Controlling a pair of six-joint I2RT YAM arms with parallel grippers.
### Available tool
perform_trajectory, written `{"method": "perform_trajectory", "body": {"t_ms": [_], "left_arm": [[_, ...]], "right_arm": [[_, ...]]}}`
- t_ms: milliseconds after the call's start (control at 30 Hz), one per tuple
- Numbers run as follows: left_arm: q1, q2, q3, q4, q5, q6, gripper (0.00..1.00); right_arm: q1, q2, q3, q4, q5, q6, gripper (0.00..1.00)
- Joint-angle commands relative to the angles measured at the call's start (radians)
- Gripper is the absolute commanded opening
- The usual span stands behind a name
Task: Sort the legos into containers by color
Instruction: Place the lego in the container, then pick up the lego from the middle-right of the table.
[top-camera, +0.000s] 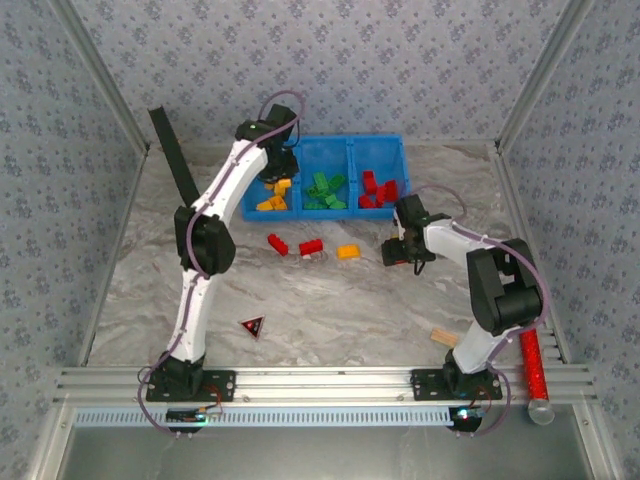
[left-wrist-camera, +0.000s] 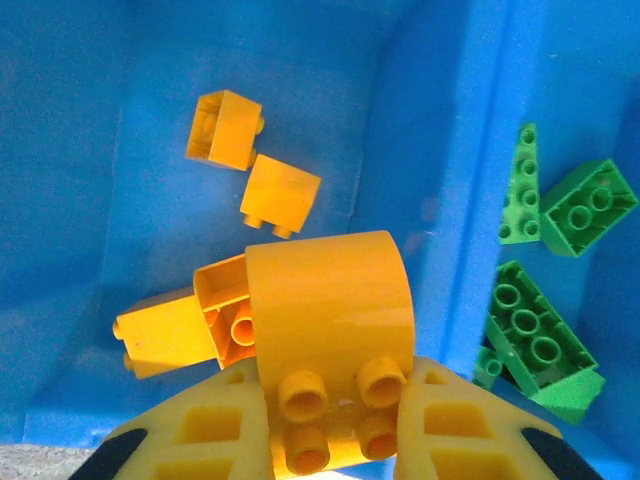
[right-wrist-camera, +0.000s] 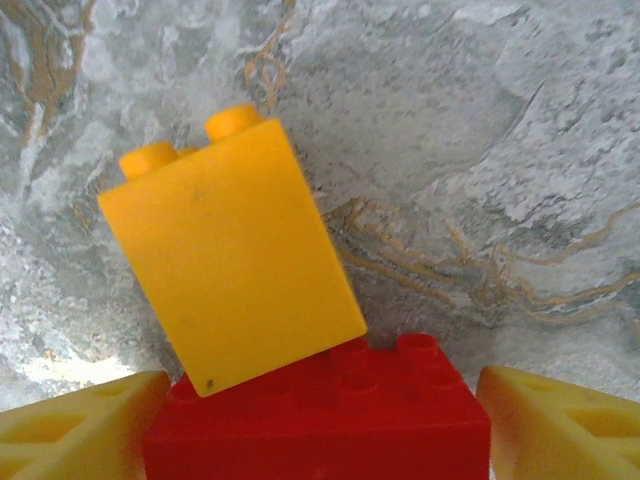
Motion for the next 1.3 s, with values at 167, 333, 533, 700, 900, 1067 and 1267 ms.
{"method": "perform_trajectory", "body": {"t_ms": [167,333,533,700,900,1067,1267], "left_arm": [[0.022,0.063,0.008,-0.042,0.028,0.002,0.26],[0.025,0.053,-0.017,-0.042,0.027,0.005,0.37],[0.029,0.011,-0.074,-0.022,0.026,0.013,0.46],[0.029,-0.031,-0.108,-0.013,0.036,0.024,0.49],[-0.003,-0.107,-0.153,0.014,0.053,0.050,0.50],[-0.074,-0.172,-0.210,0.054,0.077,0.119,0.52],[-0.199,-0.274,-0.365,0.141,0.077,0.195,0.56]], "right_arm": [[0.017,0.014,0.020,-0.075,0.016,0.003,0.64],[0.018,0.001,0.014,-0.084,0.017,0.005,0.52],[0.020,-0.031,0.018,-0.113,0.023,0.006,0.45],[0.032,-0.110,0.029,-0.182,0.013,0.020,0.43],[0.027,-0.260,0.074,-0.285,-0.002,0.035,0.42],[-0.014,-0.297,0.196,-0.313,-0.031,0.009,0.42],[-0.064,-0.170,0.415,-0.271,-0.071,-0.057,0.41]]}}
